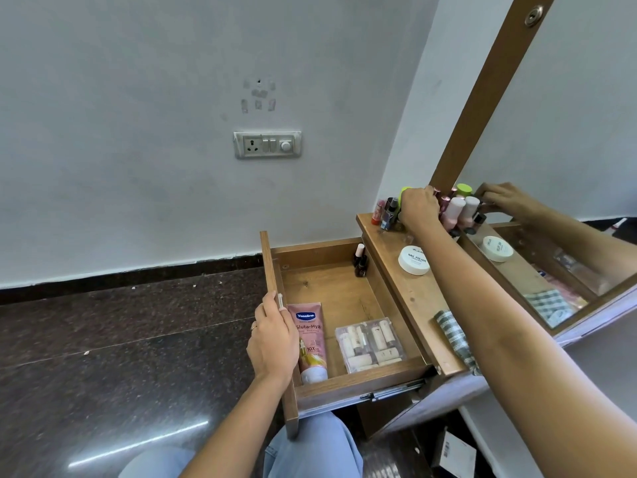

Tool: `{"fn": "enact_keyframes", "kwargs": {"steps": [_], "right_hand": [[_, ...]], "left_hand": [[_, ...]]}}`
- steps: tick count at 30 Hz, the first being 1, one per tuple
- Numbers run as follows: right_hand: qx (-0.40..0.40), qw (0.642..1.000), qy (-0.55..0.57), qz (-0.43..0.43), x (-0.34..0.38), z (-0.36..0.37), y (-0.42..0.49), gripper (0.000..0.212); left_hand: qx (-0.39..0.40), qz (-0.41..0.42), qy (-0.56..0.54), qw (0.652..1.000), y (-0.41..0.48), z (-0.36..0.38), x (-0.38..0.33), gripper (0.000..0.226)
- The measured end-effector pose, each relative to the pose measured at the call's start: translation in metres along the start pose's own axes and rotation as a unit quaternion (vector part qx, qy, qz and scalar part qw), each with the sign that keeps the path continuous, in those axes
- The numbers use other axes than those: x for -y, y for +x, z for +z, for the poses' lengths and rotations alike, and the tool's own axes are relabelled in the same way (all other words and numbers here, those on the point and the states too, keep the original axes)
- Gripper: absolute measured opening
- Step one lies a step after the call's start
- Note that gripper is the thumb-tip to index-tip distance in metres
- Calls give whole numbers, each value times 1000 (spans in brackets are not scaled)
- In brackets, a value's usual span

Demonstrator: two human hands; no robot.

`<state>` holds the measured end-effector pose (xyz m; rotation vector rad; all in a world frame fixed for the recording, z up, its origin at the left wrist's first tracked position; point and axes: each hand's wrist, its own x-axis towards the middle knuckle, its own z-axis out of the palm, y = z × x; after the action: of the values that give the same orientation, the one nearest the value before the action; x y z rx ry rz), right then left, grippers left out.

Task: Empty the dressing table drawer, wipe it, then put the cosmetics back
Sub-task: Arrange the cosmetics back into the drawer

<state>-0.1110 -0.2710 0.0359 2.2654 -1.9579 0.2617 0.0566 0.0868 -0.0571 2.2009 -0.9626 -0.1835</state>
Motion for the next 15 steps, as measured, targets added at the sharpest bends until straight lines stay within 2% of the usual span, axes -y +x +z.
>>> {"fn": "enact_keyframes", "kwargs": {"steps": [2, 4, 5, 7, 12, 15], "right_hand": [[-9, 1000, 16, -12, 12, -38, -38, 18], [-40, 998, 17, -35, 40, -90, -91, 19], [-56, 998, -2, -22, 46, -101, -100, 19], [-76, 996, 29, -36, 43, -99, -99, 18], [-5, 993, 51, -102, 66, -103, -134, 31], [68, 986, 2, -155, 81, -69, -144, 33]], "left_hand": [[0, -1, 0, 1000, 0, 0, 0, 37], [0, -3, 0, 1000, 0, -1, -1, 37], [0, -2, 0, 1000, 0, -1, -1, 36], [1, 2, 2, 1000, -1, -1, 0, 36], [-1, 1, -1, 1000, -1, -1, -1, 35], [-3, 2, 2, 1000, -2, -1, -2, 35]]}}
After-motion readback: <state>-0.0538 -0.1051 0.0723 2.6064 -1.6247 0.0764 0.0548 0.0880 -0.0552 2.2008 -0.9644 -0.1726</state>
